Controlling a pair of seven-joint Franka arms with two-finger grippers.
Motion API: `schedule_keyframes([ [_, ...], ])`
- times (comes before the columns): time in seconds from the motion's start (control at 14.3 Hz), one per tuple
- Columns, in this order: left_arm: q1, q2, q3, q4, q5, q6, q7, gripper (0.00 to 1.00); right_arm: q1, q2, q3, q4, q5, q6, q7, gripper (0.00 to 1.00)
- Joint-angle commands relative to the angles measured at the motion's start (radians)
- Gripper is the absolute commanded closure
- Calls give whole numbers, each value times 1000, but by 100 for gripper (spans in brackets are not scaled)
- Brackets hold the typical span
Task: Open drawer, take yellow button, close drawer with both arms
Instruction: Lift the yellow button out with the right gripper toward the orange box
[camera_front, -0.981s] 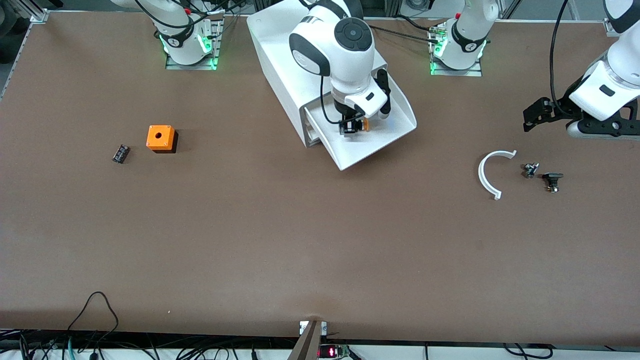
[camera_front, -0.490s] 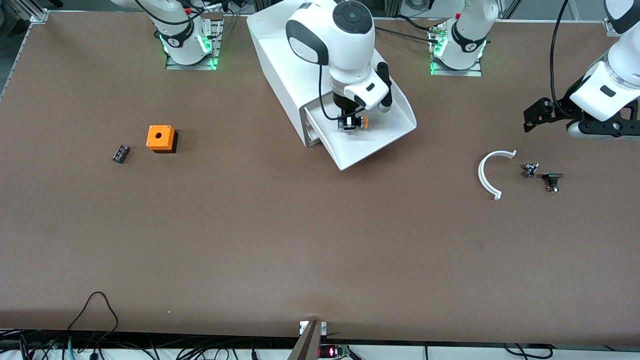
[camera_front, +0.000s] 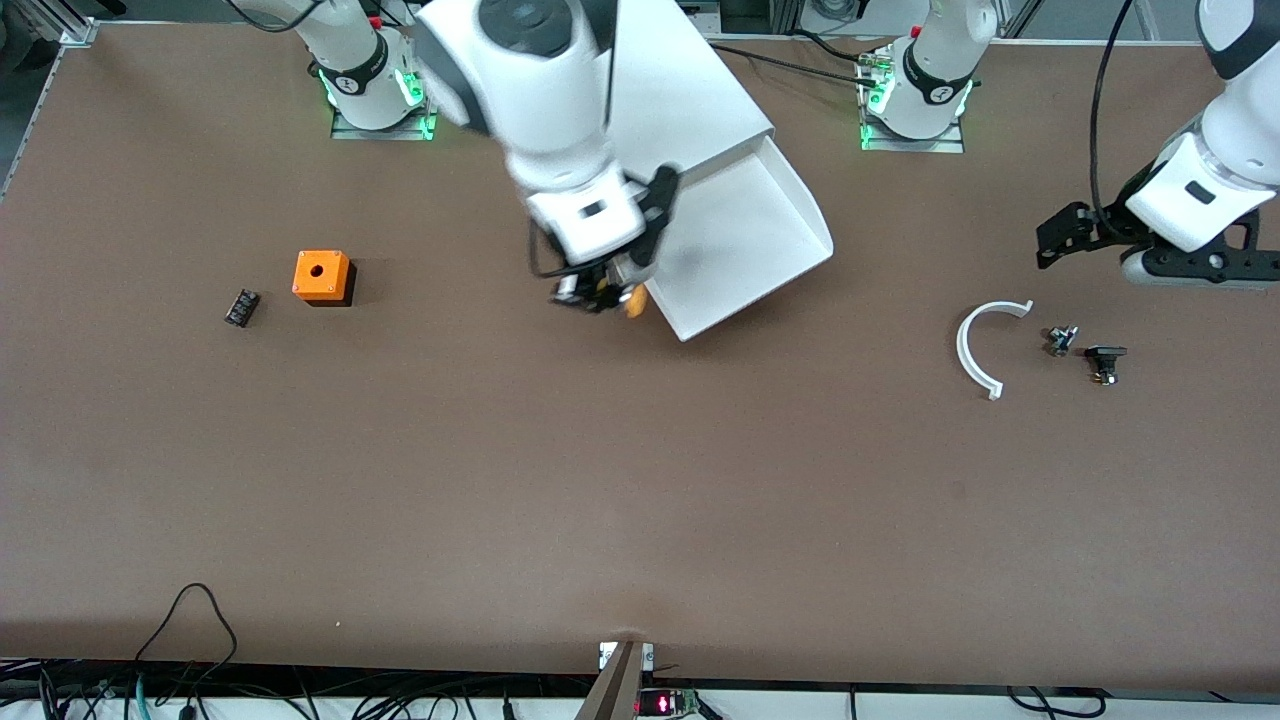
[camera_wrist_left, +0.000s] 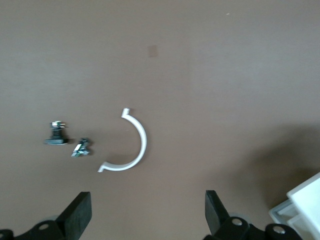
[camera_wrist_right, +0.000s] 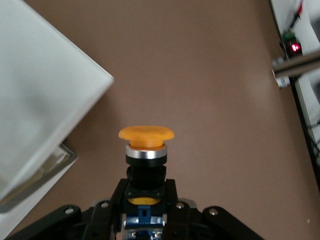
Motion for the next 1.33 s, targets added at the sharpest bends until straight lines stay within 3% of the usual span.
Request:
schedule_keyframes([
  [0.0,-20,70,-37,-27,-42,101,-154,0,-137,-62,2,-164,3,29,121,76],
  [0.42,-35,149,-207,-131,-40,341,-524,0,-399,-71,-32,-406,-8,153,265,76],
  [0.63,-101,199,-215,-181,-30,463,-694,0,-546,-74,-32,-518,-23,263,241,76],
  [0.91,-190,261,-219,-196,-16,528,-877,0,-689,-75,-32,-681,-35,515,-29,76],
  [1.12,-247,276,-219,-198,-1,528,-1003,0,-725,-75,-32,-794,-35,642,-85,76],
  [1.26,-262,271,-262,-217,-1,516,-1047,0,-751,-74,-32,-895,-37,791,-92,76],
])
